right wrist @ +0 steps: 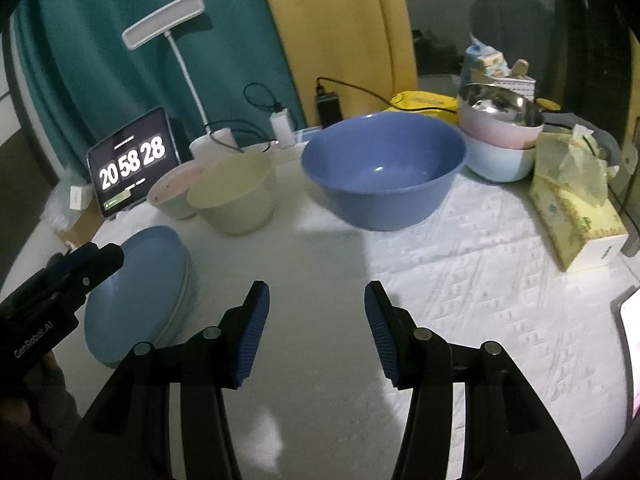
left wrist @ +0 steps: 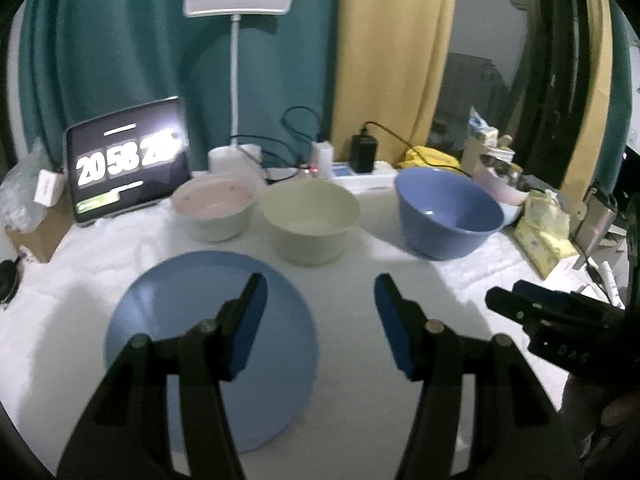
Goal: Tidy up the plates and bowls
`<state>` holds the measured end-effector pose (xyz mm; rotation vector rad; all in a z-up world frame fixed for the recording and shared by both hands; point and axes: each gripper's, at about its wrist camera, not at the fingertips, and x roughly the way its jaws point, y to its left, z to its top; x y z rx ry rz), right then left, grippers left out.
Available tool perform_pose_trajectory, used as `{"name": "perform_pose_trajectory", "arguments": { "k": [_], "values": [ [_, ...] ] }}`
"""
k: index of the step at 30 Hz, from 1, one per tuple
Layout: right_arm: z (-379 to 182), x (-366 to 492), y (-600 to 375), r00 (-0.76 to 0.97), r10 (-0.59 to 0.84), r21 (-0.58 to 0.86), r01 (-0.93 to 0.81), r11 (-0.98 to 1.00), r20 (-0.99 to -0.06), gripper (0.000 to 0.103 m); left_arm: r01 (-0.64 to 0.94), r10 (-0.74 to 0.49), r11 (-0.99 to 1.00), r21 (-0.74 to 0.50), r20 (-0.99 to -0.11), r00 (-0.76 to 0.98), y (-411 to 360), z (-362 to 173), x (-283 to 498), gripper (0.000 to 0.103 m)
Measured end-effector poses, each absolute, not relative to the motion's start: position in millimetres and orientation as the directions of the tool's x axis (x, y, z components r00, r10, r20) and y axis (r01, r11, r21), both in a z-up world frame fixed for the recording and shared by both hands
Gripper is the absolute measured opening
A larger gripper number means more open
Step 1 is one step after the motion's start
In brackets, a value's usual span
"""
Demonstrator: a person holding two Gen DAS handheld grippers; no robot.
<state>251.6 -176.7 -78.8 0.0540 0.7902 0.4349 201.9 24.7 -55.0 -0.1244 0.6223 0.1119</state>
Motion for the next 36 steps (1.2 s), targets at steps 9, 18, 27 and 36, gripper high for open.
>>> {"name": "perform_pose_trajectory", "arguments": {
  "k": [9,18,27,36],
  "values": [
    [-71,266,-211,0.661,0.359,0.195,-0.311,0.930,-0.659,0.052,-0.050,-0.014,0.995,-0.091,-0.593,0.805,-12,-50,238,0.057],
    [-67,300,-235,0.695,0.319,0.191,-0.257,0.947,-0.645,0.052,0.032,-0.080,0.995,-0.092,-0.590,0.804,-42,-48,281,0.057],
    [-74,347,-235,0.700,0.309,0.212,-0.226,0.951,-0.644,0.052,0.027,-0.080,0.995,-0.096,-0.613,0.786,-52,-63,323,0.057],
    [-103,373,-233,0.667,0.293,0.211,-0.202,0.956,-0.685,0.052,0.013,-0.067,0.996,-0.088,-0.653,0.754,-58,-90,353,0.057]
  ]
}}
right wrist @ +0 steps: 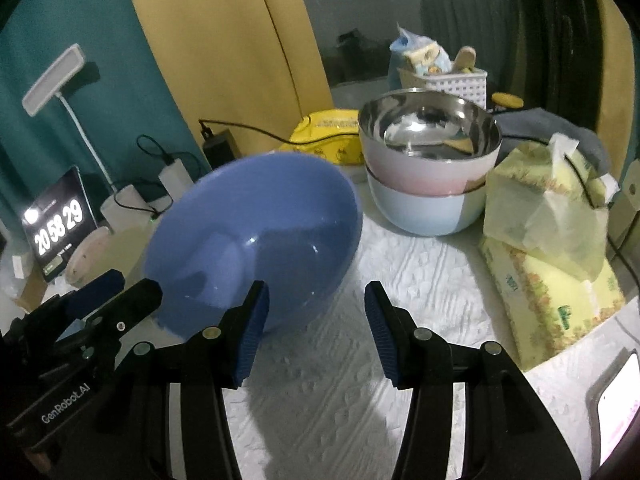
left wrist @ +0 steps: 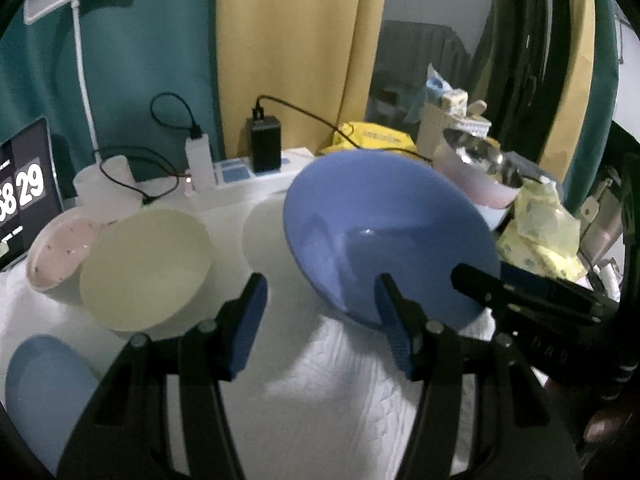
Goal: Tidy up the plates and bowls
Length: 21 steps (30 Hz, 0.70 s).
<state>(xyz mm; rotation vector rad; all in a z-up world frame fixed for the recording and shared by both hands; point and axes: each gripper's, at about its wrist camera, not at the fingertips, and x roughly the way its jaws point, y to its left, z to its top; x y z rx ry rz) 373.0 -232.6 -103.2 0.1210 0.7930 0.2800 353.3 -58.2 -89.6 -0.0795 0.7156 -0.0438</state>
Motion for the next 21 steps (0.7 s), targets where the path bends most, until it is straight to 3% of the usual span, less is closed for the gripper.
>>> {"name": "perform_pose_trajectory", "arguments": {
  "k": [4,8,9,15,21],
  "values": [
    [-118,378,-231,0.647,0.292,0.213,-0.199,0.956,-0.704,0.051,0.023,-0.065,0.997,-0.072,-0.670,0.739,-64,-100,361,0.057],
    [-125,381,-230,0.638,0.286,0.210,-0.195,0.958,-0.715,0.027,0.036,-0.068,0.998,-0.061,-0.683,0.727,-69,-108,368,0.056],
    [-125,381,-230,0.639,0.282,0.205,-0.194,0.959,-0.716,0.026,0.038,-0.071,0.997,-0.064,-0.685,0.725,-70,-110,369,0.056],
    [-124,378,-228,0.645,0.279,0.198,-0.197,0.960,-0.711,0.019,0.043,-0.075,0.997,-0.063,-0.700,0.710,-70,-115,370,0.032],
    [-118,366,-226,0.658,0.265,0.185,-0.191,0.964,-0.705,0.018,0.045,-0.084,0.996,-0.073,-0.698,0.711,-67,-109,361,0.030]
  ]
}}
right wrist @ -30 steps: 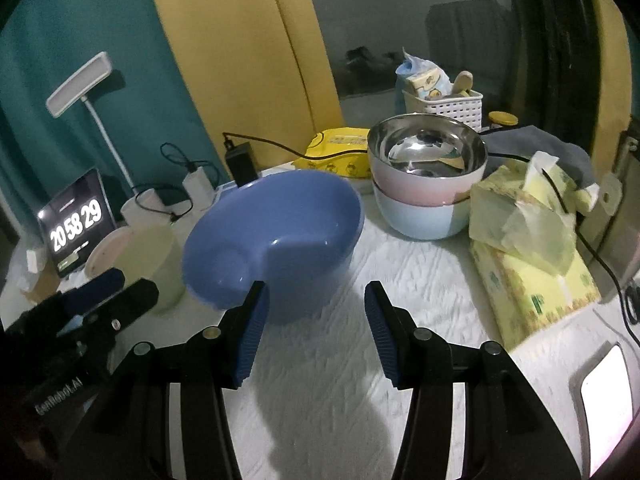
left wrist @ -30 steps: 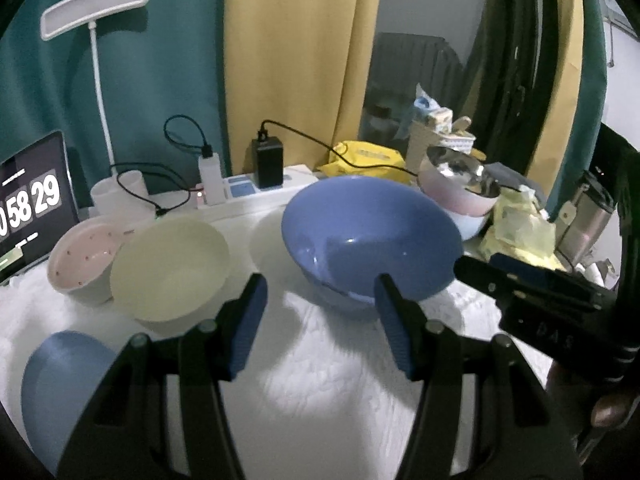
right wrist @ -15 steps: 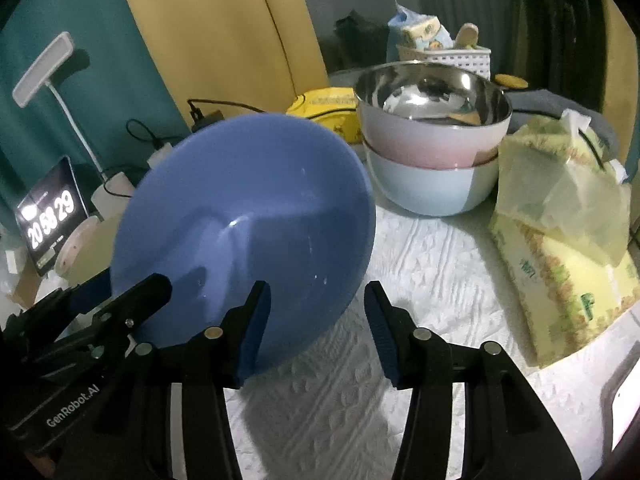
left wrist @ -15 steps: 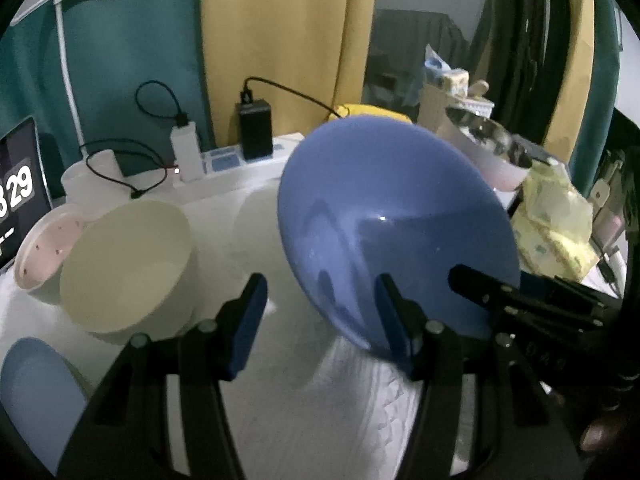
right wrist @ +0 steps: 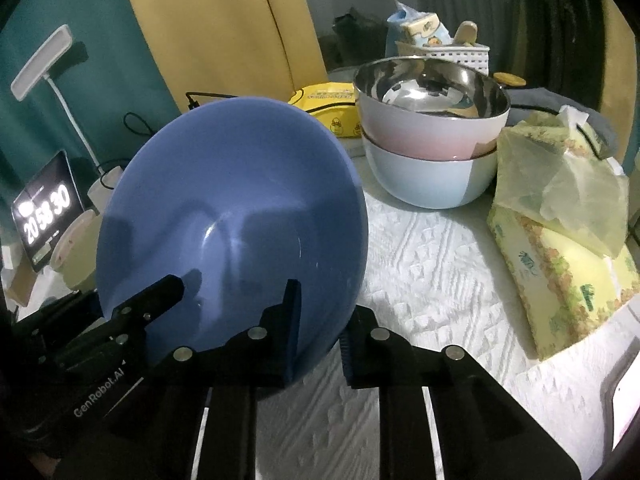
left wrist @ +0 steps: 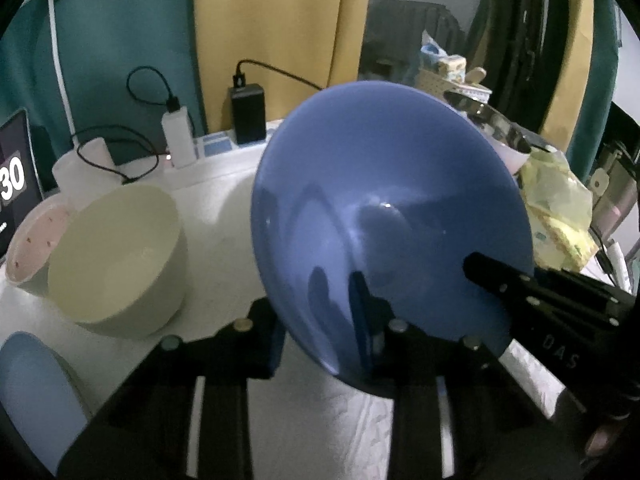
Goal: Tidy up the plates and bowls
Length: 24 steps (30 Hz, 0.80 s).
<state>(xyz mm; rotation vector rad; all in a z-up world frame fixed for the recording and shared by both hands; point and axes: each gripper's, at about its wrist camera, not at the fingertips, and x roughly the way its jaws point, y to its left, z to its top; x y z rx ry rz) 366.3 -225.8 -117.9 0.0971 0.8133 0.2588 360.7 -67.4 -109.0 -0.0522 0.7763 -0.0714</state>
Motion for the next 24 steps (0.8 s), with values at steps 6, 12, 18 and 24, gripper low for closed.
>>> {"name": "perform_pose_trajectory", "arguments": {
  "k": [6,12,18,24],
  "values": [
    [-106,349,-225,0.672,0.260,0.182,-0.186,0.966,-0.694,0.018,0.051,-0.090,0.996,-0.078,-0.675,0.733,-66,-97,341,0.030],
    [-97,328,-220,0.674,0.258,0.178,-0.187,0.966,-0.692,0.018,0.055,-0.096,0.995,-0.082,-0.667,0.739,-61,-91,317,0.030],
    [-92,305,-213,0.675,0.258,0.176,-0.189,0.966,-0.692,0.018,0.062,-0.101,0.995,-0.082,-0.663,0.742,-55,-88,293,0.030],
    [-91,284,-207,0.668,0.263,0.177,-0.195,0.965,-0.697,0.018,0.060,-0.103,0.994,-0.087,-0.668,0.737,-49,-90,274,0.030]
  ]
}}
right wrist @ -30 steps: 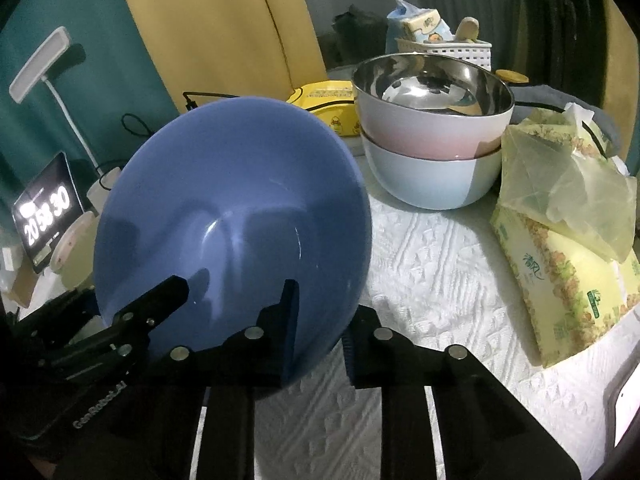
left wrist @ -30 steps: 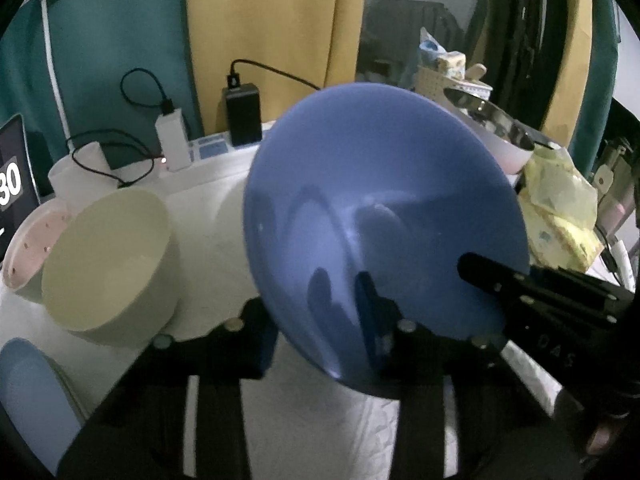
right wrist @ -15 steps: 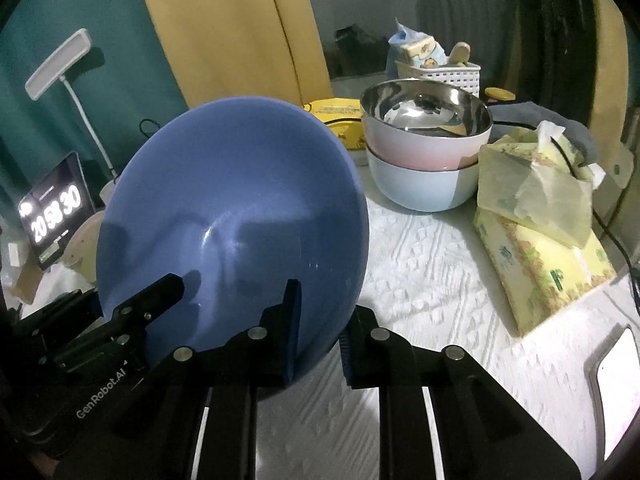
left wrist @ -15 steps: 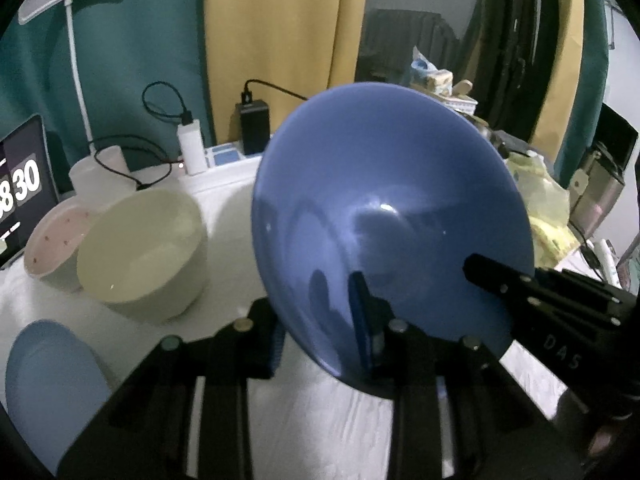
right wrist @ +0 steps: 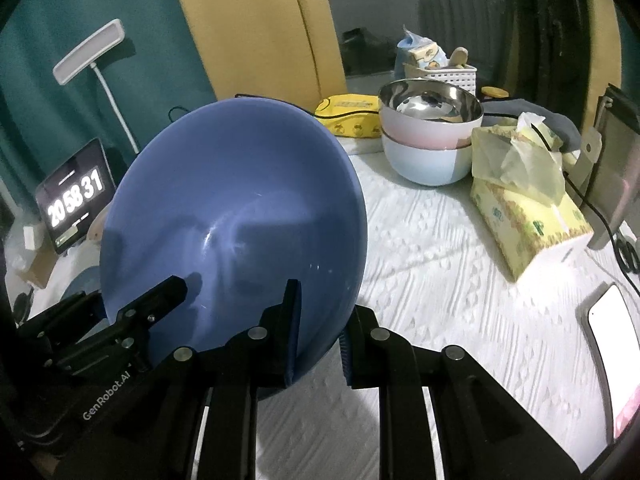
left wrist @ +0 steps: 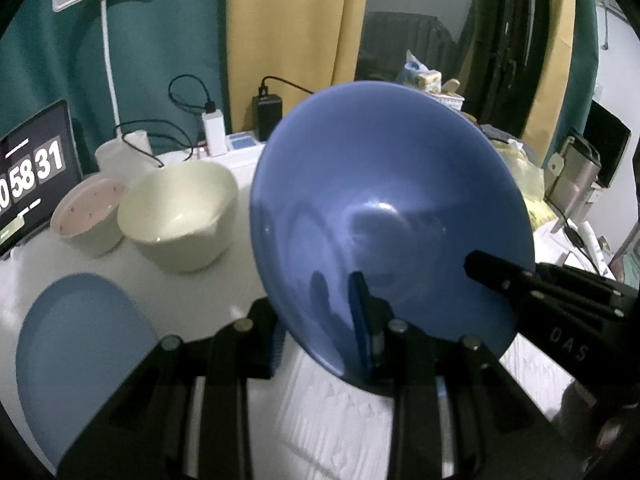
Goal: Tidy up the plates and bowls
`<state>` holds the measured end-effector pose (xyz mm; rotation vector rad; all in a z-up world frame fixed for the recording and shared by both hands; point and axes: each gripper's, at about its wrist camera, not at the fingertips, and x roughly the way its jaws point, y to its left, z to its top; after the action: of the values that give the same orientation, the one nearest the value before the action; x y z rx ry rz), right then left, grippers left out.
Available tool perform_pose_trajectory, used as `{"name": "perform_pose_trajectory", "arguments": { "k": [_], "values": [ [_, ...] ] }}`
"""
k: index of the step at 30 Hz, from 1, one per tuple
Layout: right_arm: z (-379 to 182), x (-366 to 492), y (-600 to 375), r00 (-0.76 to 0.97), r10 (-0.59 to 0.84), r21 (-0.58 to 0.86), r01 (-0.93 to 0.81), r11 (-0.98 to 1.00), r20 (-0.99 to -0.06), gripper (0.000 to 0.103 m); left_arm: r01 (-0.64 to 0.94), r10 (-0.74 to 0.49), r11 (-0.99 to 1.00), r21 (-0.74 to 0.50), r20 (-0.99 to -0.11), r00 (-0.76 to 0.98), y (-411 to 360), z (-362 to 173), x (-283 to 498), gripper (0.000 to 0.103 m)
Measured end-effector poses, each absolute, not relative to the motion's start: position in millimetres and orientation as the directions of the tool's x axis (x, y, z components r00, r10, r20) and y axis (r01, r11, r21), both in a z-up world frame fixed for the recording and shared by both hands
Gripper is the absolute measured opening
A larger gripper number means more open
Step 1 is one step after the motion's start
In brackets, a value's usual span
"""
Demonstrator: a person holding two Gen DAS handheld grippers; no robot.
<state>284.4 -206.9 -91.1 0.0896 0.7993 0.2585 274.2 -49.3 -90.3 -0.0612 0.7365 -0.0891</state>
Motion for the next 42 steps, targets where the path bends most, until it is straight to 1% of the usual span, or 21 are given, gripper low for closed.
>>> {"name": "perform_pose_trajectory", "arguments": {
  "k": [20,31,33,40,42],
  "values": [
    [-102,234,-186,0.588,0.289,0.192,-0.224,0.956,-0.755,0.021,0.042,-0.110,0.993,-0.113,-0.707,0.699,-27,-103,215,0.030],
    [-101,223,-180,0.555,0.289,0.205,-0.211,0.956,-0.780,0.023,0.061,-0.136,0.990,-0.128,-0.742,0.657,-22,-111,203,0.031],
    [-99,223,-179,0.554,0.291,0.206,-0.212,0.955,-0.780,0.025,0.069,-0.151,0.988,-0.140,-0.744,0.651,-21,-111,202,0.031],
    [-97,225,-179,0.551,0.278,0.196,-0.204,0.959,-0.787,0.036,0.072,-0.156,0.987,-0.145,-0.744,0.649,-15,-109,198,0.032],
    [-94,225,-180,0.560,0.273,0.190,-0.202,0.961,-0.783,0.037,0.078,-0.157,0.987,-0.141,-0.738,0.657,-13,-106,198,0.032]
  ]
}}
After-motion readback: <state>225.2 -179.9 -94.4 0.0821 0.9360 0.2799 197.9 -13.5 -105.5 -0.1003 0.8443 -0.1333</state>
